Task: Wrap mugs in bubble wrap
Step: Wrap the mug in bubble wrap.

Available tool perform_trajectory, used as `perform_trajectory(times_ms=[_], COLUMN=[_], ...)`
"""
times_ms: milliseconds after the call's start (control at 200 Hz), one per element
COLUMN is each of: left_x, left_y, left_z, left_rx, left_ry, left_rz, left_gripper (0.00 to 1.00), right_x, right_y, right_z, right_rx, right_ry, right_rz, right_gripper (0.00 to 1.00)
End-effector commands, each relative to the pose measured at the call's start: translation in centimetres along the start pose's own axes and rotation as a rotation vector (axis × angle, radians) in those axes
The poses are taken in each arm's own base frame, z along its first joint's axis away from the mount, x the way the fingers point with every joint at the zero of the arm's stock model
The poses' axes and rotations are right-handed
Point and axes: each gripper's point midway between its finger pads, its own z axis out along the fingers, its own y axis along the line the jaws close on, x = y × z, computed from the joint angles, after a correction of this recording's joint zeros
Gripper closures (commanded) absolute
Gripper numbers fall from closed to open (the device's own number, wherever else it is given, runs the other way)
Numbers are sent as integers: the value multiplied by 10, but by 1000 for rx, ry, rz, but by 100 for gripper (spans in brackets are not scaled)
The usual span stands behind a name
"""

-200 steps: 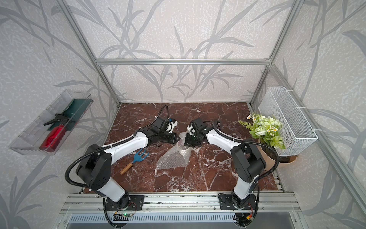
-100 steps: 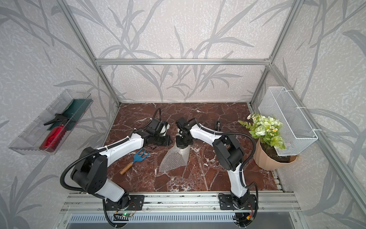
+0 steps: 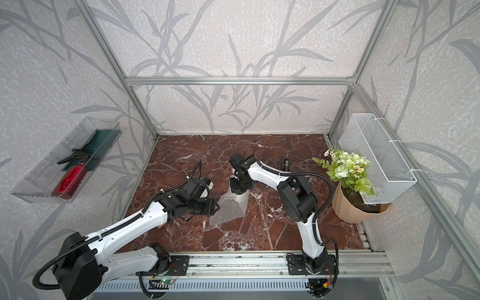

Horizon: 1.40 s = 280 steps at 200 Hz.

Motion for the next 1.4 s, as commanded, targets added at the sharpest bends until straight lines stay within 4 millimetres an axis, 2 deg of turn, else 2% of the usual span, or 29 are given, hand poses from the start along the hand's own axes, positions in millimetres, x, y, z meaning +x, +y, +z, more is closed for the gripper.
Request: perform_trajectory(times_ms=[0, 140, 210, 285, 365, 450, 635, 790, 955, 1125, 1395], left_x=[20, 30, 30, 26, 22, 12, -17, -46, -59, -73, -89], left_y=[22, 31, 31, 24, 10, -3, -33, -47, -47, -51, -63], left_z=[10, 25, 31, 36, 38, 32, 9, -6, -4, -4, -4], left_rx=[-113, -169, -170, -141, -81, -38, 72, 115, 122, 144, 176], left_ry=[47, 94, 104, 112, 116, 102, 8, -88, -82, -105, -113], left_rz=[-32, -38, -32, -21, -17, -1, 24, 18, -9, -24, -23], left_gripper=[44, 45, 50, 58, 73, 86, 100, 100, 100, 100, 100], right_x=[37, 37, 38, 39, 40, 40, 36, 36, 35, 35, 34], right_y=[-30, -28, -27, -27, -27, -25, -19, -10, 2, 11, 16], right_z=[41, 40, 40, 42, 44, 43, 38, 24, -6, -38, -73], right_rx=[88, 74, 67, 60, 52, 41, 14, -22, -63, -108, -157], right_ry=[160, 154, 154, 155, 158, 153, 139, 120, 65, 15, -23], right_rz=[50, 51, 51, 55, 57, 57, 50, 40, 21, 15, 21], right_gripper=[100, 100, 100, 100, 100, 100, 100, 100, 83, 72, 58])
